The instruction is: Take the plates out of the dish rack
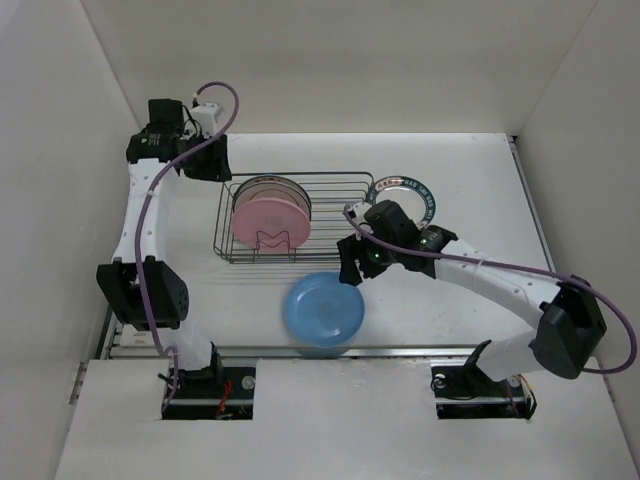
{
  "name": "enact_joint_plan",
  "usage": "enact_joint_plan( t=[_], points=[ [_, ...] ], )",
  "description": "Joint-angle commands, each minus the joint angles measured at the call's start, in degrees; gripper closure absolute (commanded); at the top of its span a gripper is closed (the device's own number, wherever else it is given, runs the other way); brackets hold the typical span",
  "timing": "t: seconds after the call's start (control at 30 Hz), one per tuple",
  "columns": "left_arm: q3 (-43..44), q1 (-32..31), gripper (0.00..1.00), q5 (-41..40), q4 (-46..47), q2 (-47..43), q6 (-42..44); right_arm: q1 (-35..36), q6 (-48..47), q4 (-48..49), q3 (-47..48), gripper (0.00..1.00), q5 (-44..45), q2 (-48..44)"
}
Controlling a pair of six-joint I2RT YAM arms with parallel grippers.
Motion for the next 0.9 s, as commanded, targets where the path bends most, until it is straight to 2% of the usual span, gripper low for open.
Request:
enact_joint_plan(
  t=[0.0,0.17,0.33,0.6,0.87],
  points=[
    [-0.86,-4.82,0.60,7.27,-4.93,-2.82,14.97,-0.23,-1.47,-0.08,5.11,0.29,0.52,-2.16],
    [2.82,-11.85,0.60,2.09,-8.72,3.05,18.59,-0.23,-2.52,-0.60,7.41,0.29,0.52,0.47],
    [6.88,-13.09,0.61,2.09,-15.49,7.82,21.67,-0.23,-2.52,-0.60,6.89,0.29,0.00,1.10],
    [2.84,-14.15,0.65,0.06,-13.65,7.20,22.21,-0.23,-2.00,0.54,5.03,0.29,0.52,0.57],
    [5.99,-14.15,0.46,-3.01,-6.97,1.06,14.74,-0.23,-2.00,0.54,4.51,0.29,0.00,1.10]
  ],
)
